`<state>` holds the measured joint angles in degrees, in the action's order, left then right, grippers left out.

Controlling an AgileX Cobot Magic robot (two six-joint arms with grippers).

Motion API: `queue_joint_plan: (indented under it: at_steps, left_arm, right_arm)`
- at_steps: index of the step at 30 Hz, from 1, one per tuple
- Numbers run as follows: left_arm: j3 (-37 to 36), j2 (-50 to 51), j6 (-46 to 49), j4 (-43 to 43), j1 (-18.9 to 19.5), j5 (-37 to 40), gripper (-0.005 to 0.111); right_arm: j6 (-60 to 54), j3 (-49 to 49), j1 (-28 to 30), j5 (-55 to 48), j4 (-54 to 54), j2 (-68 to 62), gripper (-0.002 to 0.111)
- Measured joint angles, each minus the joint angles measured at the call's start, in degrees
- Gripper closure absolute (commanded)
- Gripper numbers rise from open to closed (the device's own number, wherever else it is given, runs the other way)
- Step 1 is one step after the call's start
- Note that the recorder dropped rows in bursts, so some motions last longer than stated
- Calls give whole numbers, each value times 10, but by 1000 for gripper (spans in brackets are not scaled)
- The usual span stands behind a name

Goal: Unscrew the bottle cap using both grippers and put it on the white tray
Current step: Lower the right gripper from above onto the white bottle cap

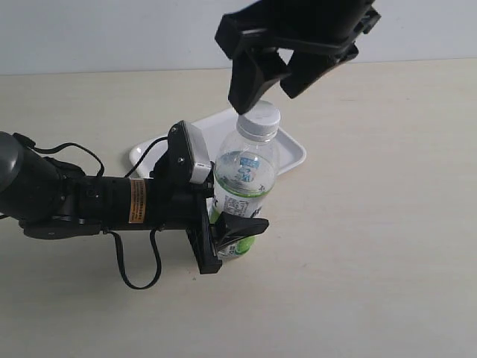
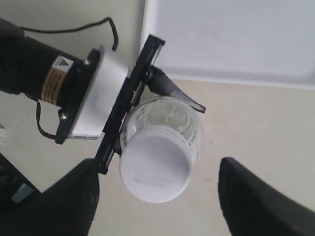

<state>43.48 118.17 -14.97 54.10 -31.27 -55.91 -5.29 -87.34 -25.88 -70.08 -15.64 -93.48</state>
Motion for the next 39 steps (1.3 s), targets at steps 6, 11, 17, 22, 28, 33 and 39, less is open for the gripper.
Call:
queue_joint_plan:
  at_steps: [6, 11, 17, 22, 28, 33, 39]
  left_arm:
    - [0, 0, 0, 0, 0, 0, 107]
    - [0, 0, 0, 0, 0, 0, 107]
    - [0, 0, 0, 0, 0, 0, 107]
    - [0, 0, 0, 0, 0, 0, 107]
    - [0, 0, 0, 0, 0, 0, 107]
    - [0, 0, 0, 0, 0, 0, 107]
    - [0, 0, 0, 0, 0, 0, 107]
  right_arm:
    - [-5, 18, 0, -1, 3, 0, 42]
    - [-5, 18, 0, -1, -9, 0, 42]
    - [-14, 18, 0, -1, 12, 0, 42]
    - [-16, 18, 0, -1, 3, -10, 42]
    - [-34, 18, 0, -1, -20, -14, 45]
    - [-34, 18, 0, -1, -20, -14, 46]
    - [-34, 18, 0, 1, -20, -14, 54]
